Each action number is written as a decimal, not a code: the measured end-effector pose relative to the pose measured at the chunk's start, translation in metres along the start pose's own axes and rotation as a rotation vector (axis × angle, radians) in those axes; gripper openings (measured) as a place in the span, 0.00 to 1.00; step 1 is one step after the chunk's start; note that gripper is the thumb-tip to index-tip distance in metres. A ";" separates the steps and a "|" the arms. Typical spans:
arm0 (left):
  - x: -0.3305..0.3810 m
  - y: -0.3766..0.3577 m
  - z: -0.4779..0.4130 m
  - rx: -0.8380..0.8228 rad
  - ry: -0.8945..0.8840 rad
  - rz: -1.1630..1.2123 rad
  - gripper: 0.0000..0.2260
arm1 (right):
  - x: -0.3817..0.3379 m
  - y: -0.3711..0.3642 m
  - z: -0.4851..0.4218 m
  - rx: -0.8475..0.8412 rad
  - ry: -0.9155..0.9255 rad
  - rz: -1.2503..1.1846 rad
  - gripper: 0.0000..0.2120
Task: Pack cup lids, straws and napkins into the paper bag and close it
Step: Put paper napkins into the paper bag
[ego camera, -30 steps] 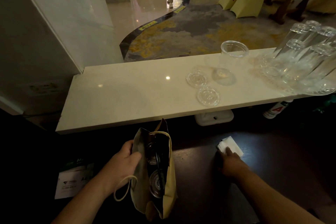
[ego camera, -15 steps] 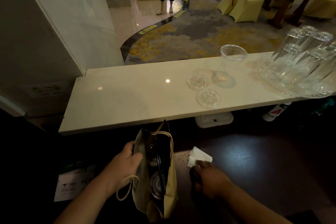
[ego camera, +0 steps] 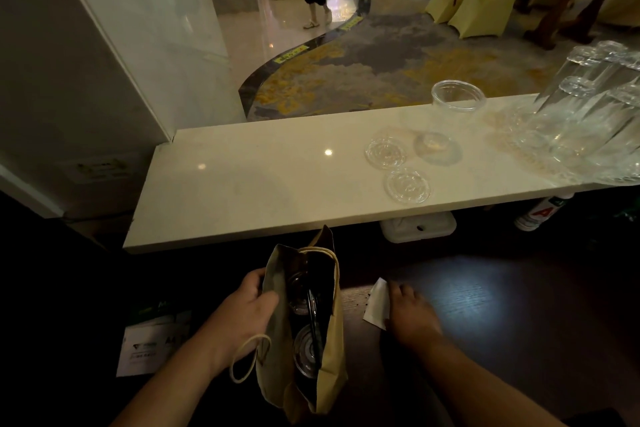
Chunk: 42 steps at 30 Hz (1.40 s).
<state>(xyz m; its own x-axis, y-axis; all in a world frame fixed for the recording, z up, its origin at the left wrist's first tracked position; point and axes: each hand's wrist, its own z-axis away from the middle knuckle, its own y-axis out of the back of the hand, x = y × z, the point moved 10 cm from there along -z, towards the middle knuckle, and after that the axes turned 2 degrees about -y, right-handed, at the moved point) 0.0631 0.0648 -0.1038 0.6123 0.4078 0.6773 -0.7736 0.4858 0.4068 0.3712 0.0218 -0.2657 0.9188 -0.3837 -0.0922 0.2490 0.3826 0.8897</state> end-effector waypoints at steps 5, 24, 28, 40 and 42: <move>-0.001 0.002 -0.004 0.020 -0.006 0.025 0.16 | 0.004 -0.001 -0.004 0.034 -0.033 -0.010 0.30; 0.004 0.006 -0.004 -0.018 -0.046 -0.028 0.16 | 0.007 0.121 0.044 0.235 0.084 -0.207 0.05; 0.006 0.006 -0.003 -0.045 -0.052 -0.054 0.19 | -0.011 0.176 0.068 0.317 0.127 -0.241 0.04; -0.018 0.004 -0.022 -0.081 -0.039 0.079 0.26 | -0.110 0.315 0.173 0.443 0.432 -0.400 0.07; -0.019 0.004 -0.023 -0.082 -0.049 0.087 0.25 | -0.129 0.324 0.188 0.453 0.487 -0.397 0.05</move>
<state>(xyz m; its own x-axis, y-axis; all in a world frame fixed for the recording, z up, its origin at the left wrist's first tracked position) 0.0517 0.0768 -0.1288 0.5335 0.4138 0.7376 -0.8061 0.5127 0.2954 0.2754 0.0371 0.1187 0.8442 0.0323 -0.5351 0.5345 -0.1275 0.8355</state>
